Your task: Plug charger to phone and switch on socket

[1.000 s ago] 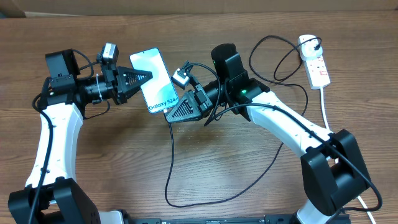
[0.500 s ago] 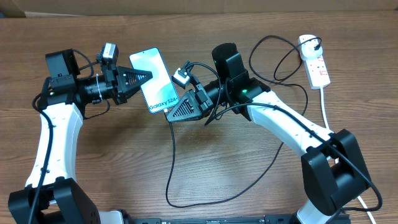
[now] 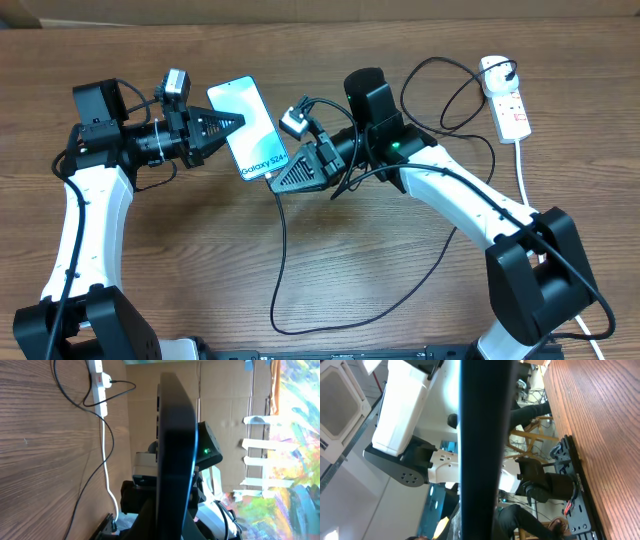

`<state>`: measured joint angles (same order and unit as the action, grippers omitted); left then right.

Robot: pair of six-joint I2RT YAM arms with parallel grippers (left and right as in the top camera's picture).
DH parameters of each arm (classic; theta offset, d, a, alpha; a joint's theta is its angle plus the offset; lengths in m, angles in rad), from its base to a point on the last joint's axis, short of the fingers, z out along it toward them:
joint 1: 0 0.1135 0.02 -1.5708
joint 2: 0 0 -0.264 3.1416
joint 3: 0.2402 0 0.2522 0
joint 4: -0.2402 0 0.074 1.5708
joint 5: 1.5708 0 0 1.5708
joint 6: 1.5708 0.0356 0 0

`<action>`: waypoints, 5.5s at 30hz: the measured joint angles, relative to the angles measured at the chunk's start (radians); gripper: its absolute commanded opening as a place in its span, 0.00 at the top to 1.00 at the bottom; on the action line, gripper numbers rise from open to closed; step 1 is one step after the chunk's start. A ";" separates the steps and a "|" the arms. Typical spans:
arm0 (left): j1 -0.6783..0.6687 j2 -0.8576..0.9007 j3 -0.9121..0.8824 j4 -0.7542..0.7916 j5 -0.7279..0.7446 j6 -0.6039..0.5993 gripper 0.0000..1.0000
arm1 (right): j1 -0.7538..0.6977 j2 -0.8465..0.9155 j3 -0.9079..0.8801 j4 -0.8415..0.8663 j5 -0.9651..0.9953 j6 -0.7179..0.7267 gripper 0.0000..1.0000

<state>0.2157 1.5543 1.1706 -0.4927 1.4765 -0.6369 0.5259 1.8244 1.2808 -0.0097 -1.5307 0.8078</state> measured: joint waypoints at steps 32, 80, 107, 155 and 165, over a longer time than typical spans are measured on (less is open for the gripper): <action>-0.007 0.000 0.000 0.012 -0.182 -0.022 0.96 | -0.040 0.000 0.000 0.000 0.044 0.003 0.96; -0.358 0.217 0.001 -0.356 -1.466 0.113 0.96 | -0.041 0.051 -0.013 -0.708 1.513 0.004 0.96; -0.358 0.281 0.001 -0.338 -1.458 0.112 0.96 | -0.041 0.051 -0.013 -0.727 1.513 0.004 0.87; -0.358 0.282 0.001 -0.318 -1.413 0.112 0.96 | -0.042 0.174 -0.012 -0.581 1.460 0.097 0.96; -0.330 0.282 0.085 -0.323 -1.117 0.169 0.96 | -0.134 0.092 -0.015 -0.587 1.025 -0.215 0.96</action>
<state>-0.1146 1.8366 1.2552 -0.8154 0.3592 -0.4675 0.3923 1.9163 1.2655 -0.5972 -0.5056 0.5926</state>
